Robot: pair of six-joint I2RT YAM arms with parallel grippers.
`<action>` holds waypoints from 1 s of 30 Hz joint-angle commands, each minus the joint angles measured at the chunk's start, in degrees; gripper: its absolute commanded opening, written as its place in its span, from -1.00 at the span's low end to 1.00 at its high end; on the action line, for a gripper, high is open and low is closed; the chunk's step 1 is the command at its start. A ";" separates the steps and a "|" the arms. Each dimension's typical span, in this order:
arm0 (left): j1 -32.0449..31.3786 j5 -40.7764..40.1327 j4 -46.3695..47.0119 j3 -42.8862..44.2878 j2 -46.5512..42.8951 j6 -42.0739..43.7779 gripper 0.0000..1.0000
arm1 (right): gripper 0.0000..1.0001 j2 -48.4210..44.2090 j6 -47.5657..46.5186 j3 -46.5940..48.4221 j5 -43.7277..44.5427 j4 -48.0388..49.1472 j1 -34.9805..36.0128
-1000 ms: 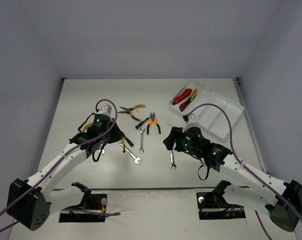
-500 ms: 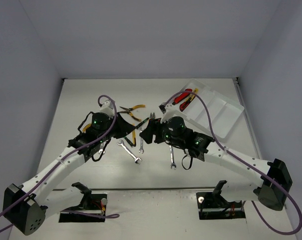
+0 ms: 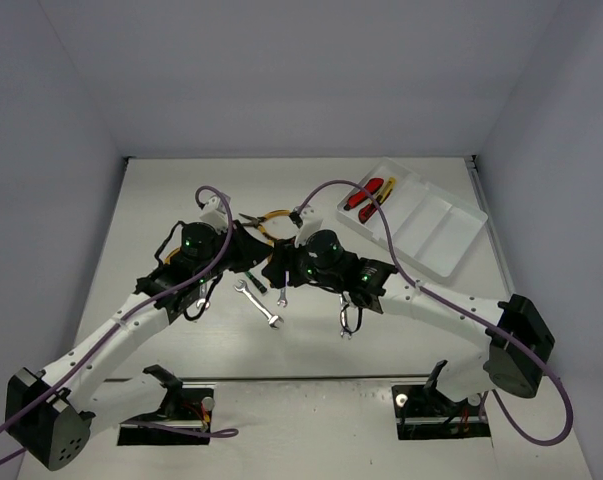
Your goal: Sort the tools into containers
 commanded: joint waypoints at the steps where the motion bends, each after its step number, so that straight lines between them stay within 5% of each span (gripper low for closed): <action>1: -0.75 0.69 4.60 3.86 -0.45 0.58 -1.00 | -0.02 1.11 -1.33 4.04 -0.15 4.58 1.01; 12: -1.56 -3.17 0.04 4.83 -0.58 3.70 -0.92 | -0.96 0.93 -1.42 4.13 2.66 4.54 1.27; 14: -1.56 -4.73 -2.30 5.54 -0.88 4.97 -0.70 | -1.00 0.71 -1.42 3.74 4.70 4.50 1.22; 15: -1.56 -5.52 -4.50 6.25 -0.89 5.84 -0.38 | -1.00 0.47 -1.42 3.65 5.97 4.50 1.07; 20: -1.27 -14.07 -16.74 12.90 -0.03 10.11 0.45 | -1.00 0.39 -1.31 3.75 11.07 1.89 -1.81; 25: -0.49 -27.00 -30.08 21.96 0.27 14.90 0.61 | -1.00 1.60 0.85 4.11 12.86 -0.29 -11.54; 30: 0.55 -36.38 -33.63 24.59 -2.66 21.68 0.65 | -1.00 7.61 2.81 7.63 12.85 -1.04 -25.45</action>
